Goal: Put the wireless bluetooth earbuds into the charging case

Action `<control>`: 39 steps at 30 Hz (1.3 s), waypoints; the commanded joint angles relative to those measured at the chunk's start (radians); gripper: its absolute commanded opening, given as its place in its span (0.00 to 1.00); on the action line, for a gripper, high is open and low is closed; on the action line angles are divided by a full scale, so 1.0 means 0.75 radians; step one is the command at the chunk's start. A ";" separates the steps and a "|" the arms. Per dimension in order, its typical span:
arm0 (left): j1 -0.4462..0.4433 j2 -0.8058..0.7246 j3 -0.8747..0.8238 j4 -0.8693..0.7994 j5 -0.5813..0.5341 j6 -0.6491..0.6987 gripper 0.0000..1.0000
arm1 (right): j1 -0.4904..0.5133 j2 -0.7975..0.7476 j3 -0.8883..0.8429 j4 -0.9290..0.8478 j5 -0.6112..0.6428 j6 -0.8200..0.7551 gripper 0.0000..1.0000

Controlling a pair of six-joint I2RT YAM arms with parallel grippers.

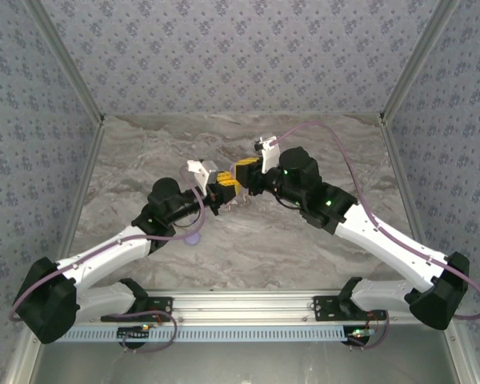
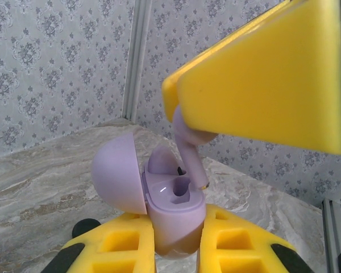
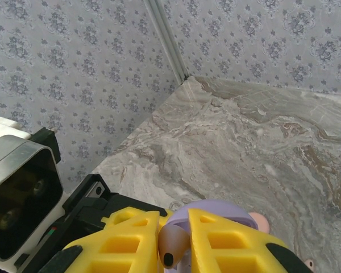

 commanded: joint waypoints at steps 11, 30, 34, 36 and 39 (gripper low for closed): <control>-0.011 0.004 0.061 0.044 -0.004 0.007 0.00 | 0.009 0.038 0.005 -0.017 0.055 -0.039 0.20; -0.011 0.009 0.058 0.036 -0.043 0.006 0.00 | 0.009 0.038 0.013 -0.080 0.006 -0.030 0.25; -0.011 0.015 0.057 0.037 -0.039 0.008 0.00 | 0.005 0.042 0.039 -0.085 -0.006 -0.031 0.30; -0.011 0.021 0.058 0.040 -0.038 0.006 0.00 | -0.001 0.045 0.049 -0.095 -0.013 -0.034 0.32; -0.011 0.025 0.058 0.042 -0.036 0.006 0.00 | -0.009 0.044 0.118 -0.114 -0.027 -0.044 0.38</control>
